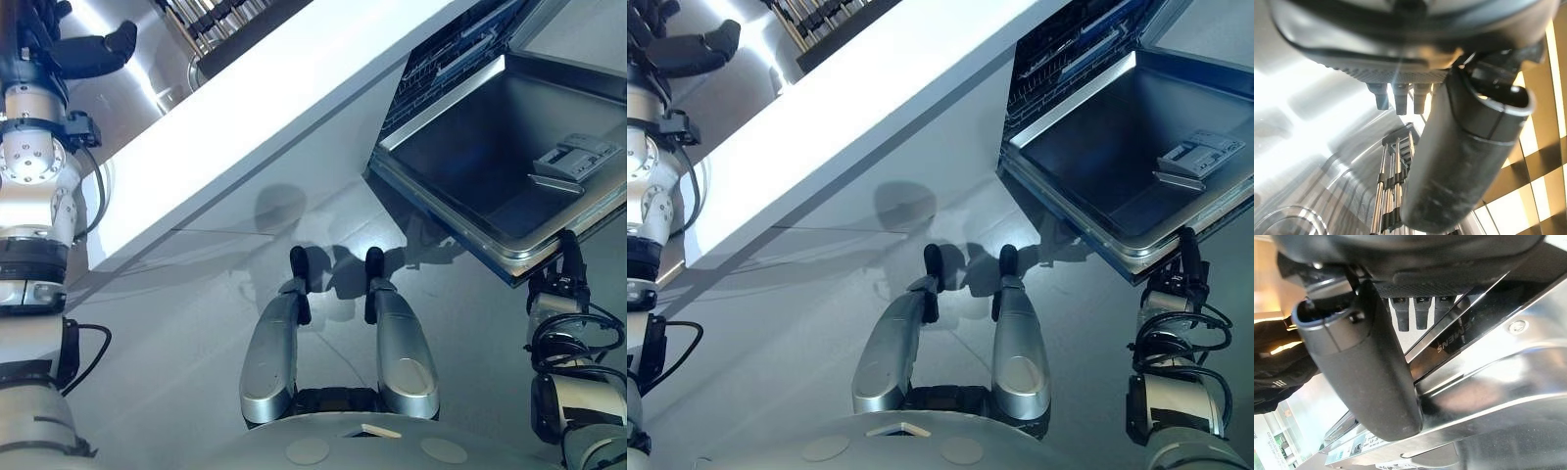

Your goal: Pick up plates and place into dishwasher.

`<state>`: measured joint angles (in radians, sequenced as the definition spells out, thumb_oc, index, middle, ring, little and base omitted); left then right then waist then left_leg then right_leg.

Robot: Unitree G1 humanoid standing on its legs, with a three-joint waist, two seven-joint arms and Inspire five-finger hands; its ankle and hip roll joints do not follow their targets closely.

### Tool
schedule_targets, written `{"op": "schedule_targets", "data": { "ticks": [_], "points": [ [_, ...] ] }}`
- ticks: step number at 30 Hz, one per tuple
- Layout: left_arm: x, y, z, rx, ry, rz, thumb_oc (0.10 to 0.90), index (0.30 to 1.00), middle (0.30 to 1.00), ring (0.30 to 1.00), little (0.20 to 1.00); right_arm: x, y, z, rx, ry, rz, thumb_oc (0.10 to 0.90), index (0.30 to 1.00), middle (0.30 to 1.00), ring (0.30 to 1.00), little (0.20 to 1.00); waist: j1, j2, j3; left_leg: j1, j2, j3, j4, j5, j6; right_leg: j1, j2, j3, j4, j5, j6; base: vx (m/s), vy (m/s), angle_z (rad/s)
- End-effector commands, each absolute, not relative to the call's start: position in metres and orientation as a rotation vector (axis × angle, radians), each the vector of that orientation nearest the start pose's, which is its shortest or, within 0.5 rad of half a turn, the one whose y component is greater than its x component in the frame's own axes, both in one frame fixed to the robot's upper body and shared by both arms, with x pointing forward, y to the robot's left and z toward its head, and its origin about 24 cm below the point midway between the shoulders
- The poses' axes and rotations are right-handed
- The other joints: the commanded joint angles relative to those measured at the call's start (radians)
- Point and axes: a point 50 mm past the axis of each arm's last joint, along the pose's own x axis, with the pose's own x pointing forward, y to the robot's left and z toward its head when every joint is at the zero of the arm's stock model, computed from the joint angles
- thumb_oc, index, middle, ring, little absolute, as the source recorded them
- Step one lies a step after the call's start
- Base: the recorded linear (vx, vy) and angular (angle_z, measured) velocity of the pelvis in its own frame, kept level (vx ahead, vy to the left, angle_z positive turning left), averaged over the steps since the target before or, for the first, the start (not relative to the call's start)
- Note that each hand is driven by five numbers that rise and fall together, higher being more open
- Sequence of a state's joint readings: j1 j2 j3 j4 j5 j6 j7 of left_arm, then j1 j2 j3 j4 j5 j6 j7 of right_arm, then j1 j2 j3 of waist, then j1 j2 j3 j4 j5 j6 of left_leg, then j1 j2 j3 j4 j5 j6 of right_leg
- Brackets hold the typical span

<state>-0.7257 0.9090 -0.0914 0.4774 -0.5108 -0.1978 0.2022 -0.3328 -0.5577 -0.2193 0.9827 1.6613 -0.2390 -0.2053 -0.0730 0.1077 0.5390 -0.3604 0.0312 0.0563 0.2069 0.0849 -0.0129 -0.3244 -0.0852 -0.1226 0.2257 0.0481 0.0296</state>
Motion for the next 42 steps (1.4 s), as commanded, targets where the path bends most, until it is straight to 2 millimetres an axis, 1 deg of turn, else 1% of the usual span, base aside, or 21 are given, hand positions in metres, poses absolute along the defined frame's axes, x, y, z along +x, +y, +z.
{"op": "schedule_targets", "data": {
  "ticks": [1, 2, 3, 4, 5, 6, 7, 9, 13, 14, 16, 19, 22, 25, 26, 27, 28, 29, 31, 35, 42],
  "points": [
    [0.326, 0.307, 0.273, 0.284, -0.643, 0.364, 0.800, 0.900, 0.900, 0.900, 0.900, 0.317, -0.311, 0.049, 1.311, -0.191, -0.446, 0.800, 0.900, 0.900, 0.900, 0.900, 0.029, -0.005, -0.019, 0.030, -0.078, 0.036, 0.072, -0.137, 0.032, -0.006, 0.025, -0.002, 0.144, -0.128, 0.006, 0.02, 0.101, 0.02],
    [0.323, 0.306, 0.268, 0.286, -0.644, 0.361, 0.800, 0.900, 0.900, 0.900, 0.900, 0.330, -0.276, 0.075, 1.303, -0.317, -0.132, 0.800, 0.900, 0.900, 0.900, 0.900, 0.034, -0.009, -0.019, 0.034, -0.083, 0.035, 0.076, -0.147, 0.037, -0.003, 0.023, 0.004, 0.140, -0.131, 0.007, 0.03, 0.116, -0.06],
    [0.321, 0.309, 0.262, 0.284, -0.641, 0.369, 0.800, 0.900, 0.900, 0.900, 0.900, 0.331, -0.246, 0.091, 1.292, -0.374, 0.078, 0.800, 0.900, 0.900, 0.900, 0.900, 0.031, -0.013, -0.019, 0.036, -0.084, 0.039, 0.075, -0.145, 0.040, -0.004, 0.021, 0.009, 0.129, -0.121, 0.010, 0.03, 0.117, -0.12],
    [0.319, 0.312, 0.259, 0.282, -0.641, 0.377, 0.800, 0.900, 0.900, 0.900, 0.900, 0.329, -0.233, 0.097, 1.274, -0.402, 0.163, 0.800, 0.900, 0.900, 0.900, 0.900, 0.028, -0.016, -0.019, 0.034, -0.084, 0.043, 0.072, -0.136, 0.041, -0.008, 0.020, 0.010, 0.119, -0.106, 0.013, 0.01, 0.114, -0.24],
    [0.317, 0.318, 0.255, 0.282, -0.635, 0.391, 0.800, 0.900, 0.900, 0.900, 0.900, 0.323, -0.206, 0.108, 1.214, -0.438, 0.390, 0.800, 0.900, 0.900, 0.900, 0.900, 0.020, -0.023, -0.019, 0.044, -0.085, 0.053, 0.069, -0.137, 0.042, -0.002, 0.016, 0.015, 0.102, -0.096, 0.021, 0.03, 0.104, -0.28],
    [0.317, 0.320, 0.253, 0.281, -0.630, 0.398, 0.800, 0.900, 0.900, 0.900, 0.900, 0.320, -0.194, 0.117, 1.197, -0.463, 0.493, 0.800, 0.900, 0.900, 0.900, 0.900, 0.016, -0.028, -0.019, 0.057, -0.085, 0.057, 0.067, -0.146, 0.041, 0.008, 0.015, 0.017, 0.095, -0.100, 0.026, 0.03, 0.104, -0.35],
    [0.317, 0.322, 0.253, 0.280, -0.628, 0.403, 0.800, 0.900, 0.900, 0.900, 0.900, 0.319, -0.188, 0.126, 1.184, -0.482, 0.555, 0.800, 0.900, 0.900, 0.900, 0.900, 0.014, -0.030, -0.019, 0.060, -0.084, 0.061, 0.061, -0.138, 0.041, 0.010, 0.015, 0.018, 0.083, -0.089, 0.027, 0.06, 0.100, -0.32],
    [0.317, 0.330, 0.247, 0.276, -0.617, 0.416, 0.800, 0.900, 0.900, 0.900, 0.900, 0.312, -0.169, 0.161, 1.101, -0.573, 0.813, 0.800, 0.900, 0.900, 0.900, 0.900, 0.008, -0.037, -0.019, 0.091, -0.086, 0.070, 0.054, -0.150, 0.038, 0.037, 0.018, 0.027, 0.065, -0.093, 0.033, 0.05, 0.108, -0.36],
    [0.316, 0.334, 0.241, 0.268, -0.609, 0.419, 0.800, 0.900, 0.900, 0.900, 0.900, 0.294, -0.141, 0.217, 0.939, -0.715, 1.085, 0.800, 0.900, 0.900, 0.900, 0.900, -0.001, -0.044, -0.019, 0.132, -0.088, 0.079, 0.050, -0.158, 0.037, 0.073, 0.019, 0.038, 0.046, -0.091, 0.035, 0.03, 0.091, -0.18],
    [0.316, 0.334, 0.242, 0.267, -0.610, 0.420, 0.800, 0.900, 0.900, 0.900, 0.900, 0.292, -0.140, 0.220, 0.932, -0.725, 1.099, 0.800, 0.900, 0.900, 0.900, 0.900, -0.001, -0.045, -0.019, 0.132, -0.088, 0.080, 0.047, -0.152, 0.037, 0.073, 0.020, 0.039, 0.041, -0.084, 0.034, 0.07, 0.113, -0.14],
    [0.317, 0.337, 0.238, 0.260, -0.592, 0.419, 0.800, 0.900, 0.900, 0.900, 0.900, 0.281, -0.128, 0.240, 0.843, -0.775, 1.178, 0.800, 0.900, 0.900, 0.900, 0.900, -0.009, -0.048, -0.039, 0.159, -0.088, 0.086, 0.043, -0.165, 0.037, 0.095, 0.020, 0.045, 0.034, -0.091, 0.035, 0.09, 0.110, -0.08],
    [0.315, 0.342, 0.231, 0.252, -0.570, 0.414, 0.800, 0.900, 0.900, 0.900, 0.900, 0.278, -0.129, 0.246, 0.803, -0.783, 1.150, 0.800, 0.900, 0.900, 0.900, 0.900, -0.013, -0.054, -0.069, 0.185, -0.087, 0.092, 0.034, -0.165, 0.039, 0.117, 0.019, 0.048, 0.022, -0.087, 0.035, 0.10, 0.073, 0.13],
    [0.313, 0.346, 0.223, 0.244, -0.544, 0.415, 0.800, 0.900, 0.900, 0.900, 0.900, 0.285, -0.141, 0.238, 0.799, -0.743, 0.989, 0.800, 0.900, 0.900, 0.900, 0.900, -0.018, -0.059, -0.099, 0.219, -0.087, 0.097, 0.022, -0.170, 0.041, 0.147, 0.019, 0.046, 0.012, -0.089, 0.038, 0.11, 0.057, 0.19],
    [0.309, 0.352, 0.213, 0.233, -0.519, 0.421, 0.800, 0.900, 0.900, 0.900, 0.900, 0.297, -0.163, 0.216, 0.780, -0.662, 0.723, 0.800, 0.900, 0.900, 0.900, 0.900, -0.022, -0.064, -0.128, 0.254, -0.088, 0.104, -0.001, -0.172, 0.042, 0.176, 0.021, 0.043, -0.006, -0.090, 0.041, 0.09, 0.050, 0.22],
    [0.308, 0.352, 0.212, 0.232, -0.517, 0.421, 0.800, 0.900, 0.900, 0.900, 0.900, 0.297, -0.164, 0.214, 0.779, -0.659, 0.706, 0.800, 0.900, 0.900, 0.900, 0.900, -0.022, -0.065, -0.131, 0.257, -0.088, 0.105, -0.004, -0.171, 0.043, 0.179, 0.021, 0.043, -0.009, -0.089, 0.042, 0.10, 0.051, 0.06],
    [0.303, 0.355, 0.204, 0.228, -0.502, 0.424, 0.800, 0.900, 0.900, 0.900, 0.900, 0.300, -0.182, 0.194, 0.786, -0.610, 0.545, 0.800, 0.900, 0.900, 0.900, 0.900, -0.024, -0.066, -0.148, 0.277, -0.089, 0.108, -0.022, -0.170, 0.044, 0.193, 0.023, 0.041, -0.020, -0.088, 0.045, 0.07, 0.035, 0.00],
    [0.302, 0.356, 0.202, 0.225, -0.499, 0.425, 0.800, 0.900, 0.900, 0.900, 0.900, 0.300, -0.186, 0.189, 0.787, -0.594, 0.514, 0.800, 0.900, 0.900, 0.900, 0.900, -0.025, -0.066, -0.151, 0.282, -0.089, 0.110, -0.026, -0.169, 0.044, 0.197, 0.024, 0.041, -0.022, -0.088, 0.046, 0.10, 0.055, -0.01],
    [0.296, 0.357, 0.194, 0.214, -0.488, 0.429, 0.800, 0.900, 0.900, 0.900, 0.900, 0.299, -0.207, 0.166, 0.769, -0.553, 0.363, 0.800, 0.900, 0.900, 0.900, 0.900, -0.027, -0.068, -0.167, 0.301, -0.090, 0.113, -0.048, -0.166, 0.045, 0.209, 0.028, 0.040, -0.034, -0.087, 0.049, 0.06, 0.036, -0.05],
    [0.288, 0.356, 0.181, 0.202, -0.473, 0.433, 0.800, 0.900, 0.900, 0.900, 0.900, 0.290, -0.227, 0.137, 0.762, -0.496, 0.213, 0.800, 0.900, 0.900, 0.900, 0.900, -0.029, -0.070, -0.187, 0.323, -0.090, 0.118, -0.072, -0.161, 0.048, 0.220, 0.034, 0.040, -0.040, -0.087, 0.053, 0.06, 0.034, -0.08],
    [0.275, 0.350, 0.164, 0.174, -0.451, 0.447, 0.800, 0.900, 0.900, 0.900, 0.900, 0.267, -0.257, 0.091, 0.714, -0.418, -0.042, 0.800, 0.900, 0.900, 0.900, 0.900, -0.036, -0.073, -0.226, 0.363, -0.091, 0.120, -0.119, -0.152, 0.055, 0.240, 0.047, 0.039, -0.046, -0.092, 0.057, 0.02, 0.002, -0.06],
    [0.270, 0.348, 0.149, 0.087, -0.404, 0.463, 0.800, 0.900, 0.900, 0.900, 0.900, 0.235, -0.287, 0.047, 0.399, -0.298, -0.409, 0.800, 0.900, 0.900, 0.900, 0.900, -0.049, -0.080, -0.293, 0.422, -0.085, 0.117, -0.172, -0.144, 0.056, 0.284, 0.063, 0.028, -0.063, -0.096, 0.056, -0.01, -0.040, -0.10]
  ]
}}
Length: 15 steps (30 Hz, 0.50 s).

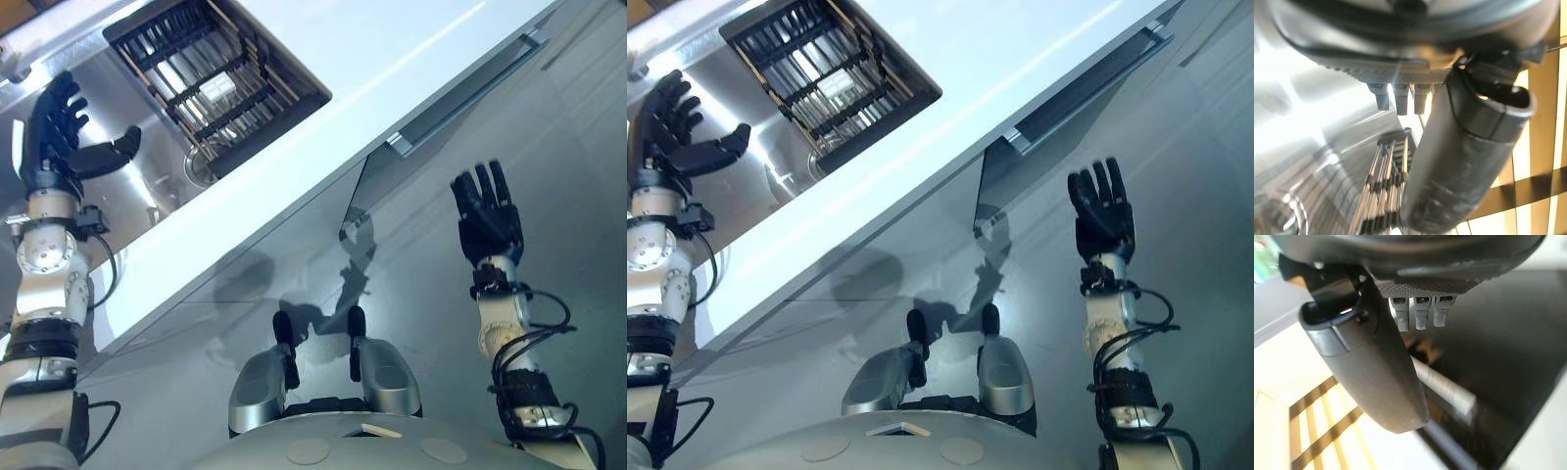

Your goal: Pick up plates and place into dishwasher.

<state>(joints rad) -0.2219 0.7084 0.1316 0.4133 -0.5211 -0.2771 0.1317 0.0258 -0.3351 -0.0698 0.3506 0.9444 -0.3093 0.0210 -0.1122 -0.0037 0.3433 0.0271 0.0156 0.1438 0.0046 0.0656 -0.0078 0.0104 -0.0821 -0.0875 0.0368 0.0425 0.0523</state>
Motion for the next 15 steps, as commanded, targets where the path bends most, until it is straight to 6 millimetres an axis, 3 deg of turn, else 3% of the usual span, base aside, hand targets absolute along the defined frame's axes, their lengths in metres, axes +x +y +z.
{"op": "schedule_targets", "data": {
  "ticks": [1, 4, 7, 10, 12, 15],
  "points": [
    [0.270, 0.348, 0.147, 0.080, -0.399, 0.464, 0.800, 0.900, 0.900, 0.900, 0.900, 0.231, -0.292, 0.041, 0.382, -0.284, -0.465, 0.800, 0.900, 0.900, 0.900, 0.900, -0.010, 0.030, -0.106, 0.039, -0.068, 0.029, 0.026, -0.125, 0.050, -0.044, 0.062, -0.008, 0.123, -0.091, 0.033, -0.04, -0.067, -0.01],
    [0.272, 0.344, 0.139, 0.040, -0.386, 0.470, 0.800, 0.900, 0.900, 0.900, 0.900, 0.216, -0.305, 0.024, 0.246, -0.226, -0.683, 0.800, 0.900, 0.900, 0.900, 0.900, -0.008, 0.028, -0.134, 0.056, -0.067, 0.022, 0.001, -0.120, 0.046, -0.022, 0.071, -0.014, 0.101, -0.088, 0.033, -0.06, -0.064, -0.02],
    [0.273, 0.338, 0.131, 0.021, -0.371, 0.479, 0.800, 0.900, 0.900, 0.900, 0.900, 0.209, -0.304, 0.003, 0.165, -0.100, -0.747, 0.800, 0.900, 0.900, 0.900, 0.900, -0.005, 0.027, -0.153, 0.067, -0.066, 0.010, -0.021, -0.111, 0.041, -0.003, 0.079, -0.011, 0.078, -0.083, 0.031, -0.05, -0.051, 0.00],
    [0.274, 0.336, 0.123, -0.005, -0.357, 0.489, 0.800, 0.900, 0.900, 0.900, 0.900, 0.192, -0.298, -0.044, 0.112, 0.206, -0.712, 0.800, 0.900, 0.900, 0.900, 0.900, 0.001, 0.025, -0.174, 0.079, -0.062, -0.006, -0.056, -0.092, 0.031, 0.018, 0.085, -0.013, 0.046, -0.073, 0.030, -0.06, -0.052, 0.01],
    [0.275, 0.337, 0.120, -0.025, -0.354, 0.489, 0.800, 0.900, 0.900, 0.900, 0.900, 0.169, -0.303, -0.078, 0.059, 0.451, -0.662, 0.800, 0.900, 0.900, 0.900, 0.900, 0.009, 0.023, -0.189, 0.084, -0.061, -0.017, -0.073, -0.082, 0.024, 0.030, 0.089, -0.018, 0.027, -0.069, 0.029, -0.05, -0.053, 0.04],
    [0.278, 0.338, 0.121, -0.052, -0.359, 0.490, 0.800, 0.900, 0.900, 0.900, 0.900, 0.143, -0.302, -0.107, 0.020, 0.710, -0.534, 0.800, 0.900, 0.900, 0.900, 0.900, 0.020, 0.016, -0.203, 0.086, -0.057, -0.025, -0.076, -0.079, 0.019, 0.042, 0.091, -0.021, 0.006, -0.063, 0.027, -0.05, -0.071, 0.11]
  ]
}}
